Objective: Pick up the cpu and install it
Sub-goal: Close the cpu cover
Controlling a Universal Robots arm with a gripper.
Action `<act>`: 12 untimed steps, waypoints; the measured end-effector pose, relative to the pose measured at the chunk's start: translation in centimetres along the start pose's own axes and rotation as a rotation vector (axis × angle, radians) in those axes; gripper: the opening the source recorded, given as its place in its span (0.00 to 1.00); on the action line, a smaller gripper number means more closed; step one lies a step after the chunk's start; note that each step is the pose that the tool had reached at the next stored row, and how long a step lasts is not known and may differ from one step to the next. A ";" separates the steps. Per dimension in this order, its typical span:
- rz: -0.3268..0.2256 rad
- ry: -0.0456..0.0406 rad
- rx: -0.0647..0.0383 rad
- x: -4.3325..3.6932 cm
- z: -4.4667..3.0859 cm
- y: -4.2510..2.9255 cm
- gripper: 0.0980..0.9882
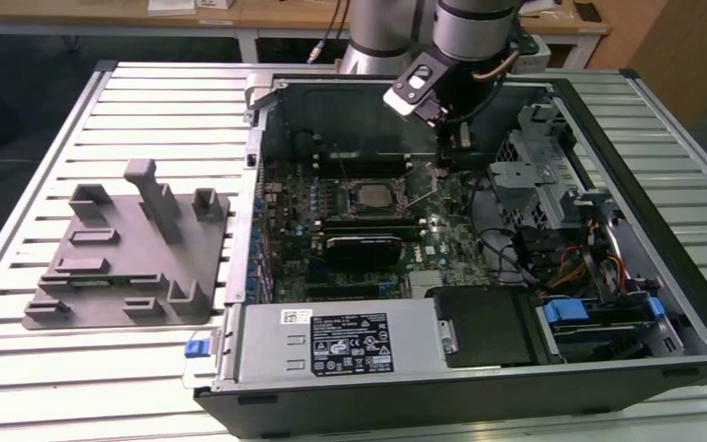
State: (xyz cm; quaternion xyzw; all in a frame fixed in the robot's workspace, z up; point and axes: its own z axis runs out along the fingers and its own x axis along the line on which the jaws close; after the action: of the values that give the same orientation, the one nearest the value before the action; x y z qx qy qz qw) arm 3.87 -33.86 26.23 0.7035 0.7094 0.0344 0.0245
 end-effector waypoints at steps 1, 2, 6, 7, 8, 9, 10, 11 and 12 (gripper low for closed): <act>0.000 0.0000 0.000 0.00 0.08 0.29 0.01; 0.000 0.0000 0.001 0.00 0.15 0.55 0.01; 0.000 0.0001 0.001 -0.01 0.48 1.41 0.01; 0.000 0.0001 0.001 -0.01 0.61 1.53 0.01; 0.000 0.0001 0.001 -0.02 0.77 1.62 0.01; 0.000 0.0001 0.001 -0.02 0.97 1.68 0.01; 0.000 0.0001 0.001 -0.03 1.16 1.73 0.01; 0.000 0.0001 0.001 -0.03 1.34 1.76 0.01; 0.000 0.0001 0.001 -0.03 1.52 1.78 0.01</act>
State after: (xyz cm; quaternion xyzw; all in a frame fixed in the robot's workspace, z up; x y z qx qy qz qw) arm 5.77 -33.86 24.87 0.7035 0.7095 0.0339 0.0240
